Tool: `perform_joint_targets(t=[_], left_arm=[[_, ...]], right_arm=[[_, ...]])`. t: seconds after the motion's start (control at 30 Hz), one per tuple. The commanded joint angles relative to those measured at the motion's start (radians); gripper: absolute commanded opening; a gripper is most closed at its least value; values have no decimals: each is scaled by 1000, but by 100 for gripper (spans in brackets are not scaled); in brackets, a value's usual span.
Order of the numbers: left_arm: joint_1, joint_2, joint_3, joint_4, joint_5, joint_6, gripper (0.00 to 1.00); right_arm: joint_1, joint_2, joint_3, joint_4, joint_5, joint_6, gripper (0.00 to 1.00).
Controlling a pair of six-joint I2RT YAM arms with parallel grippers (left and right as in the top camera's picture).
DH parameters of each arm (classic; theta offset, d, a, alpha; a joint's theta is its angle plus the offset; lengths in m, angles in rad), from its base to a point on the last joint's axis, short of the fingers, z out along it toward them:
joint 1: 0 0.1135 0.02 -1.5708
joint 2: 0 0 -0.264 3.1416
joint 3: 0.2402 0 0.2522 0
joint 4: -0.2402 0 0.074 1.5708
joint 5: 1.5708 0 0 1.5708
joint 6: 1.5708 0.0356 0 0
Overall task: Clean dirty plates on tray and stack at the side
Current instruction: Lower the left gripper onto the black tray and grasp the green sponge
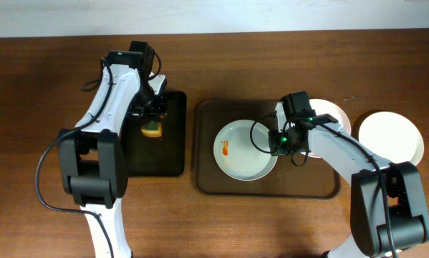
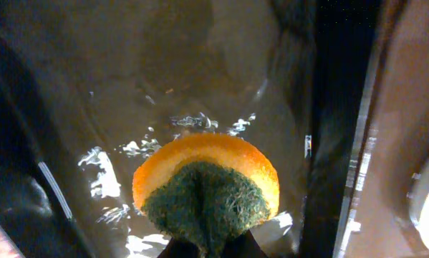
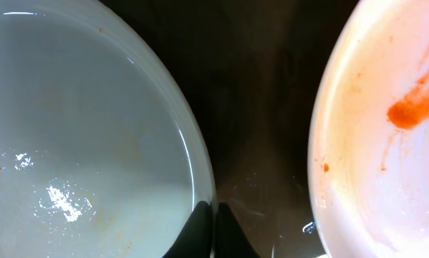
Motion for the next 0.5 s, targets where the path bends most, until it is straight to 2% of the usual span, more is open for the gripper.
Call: perform_joint_targets(t=[0.0,0.07,0.13,0.27,0.33,0.37,0.43,0.47], left_arm=[[5,-6,19,11,198,75,0],[5,-6,19,34,312,108,0],[4,-6,19,58,338,111,0],[-3,-5,19,86,181,108,0],[-3,-5,19,78,-29,27,0],[-3,-5,19,71,-74,-13,0],[-6,-5,19,24,-32,-44,0],[-13,-5,19,-1,-1,2,0]], right_arm=[[5,6,-5,3,-2,4,8],[5,6,-5,3,-2,4,9],[5,6,-5,3,-10,4,9],[5,6,-5,2,-32,4,10],[5,6,-5,3,-33,4,10],[5,6,-5,3,-33,4,10],[5,6,-5,2,-32,4,10],[5,6,-5,2,-32,4,11]])
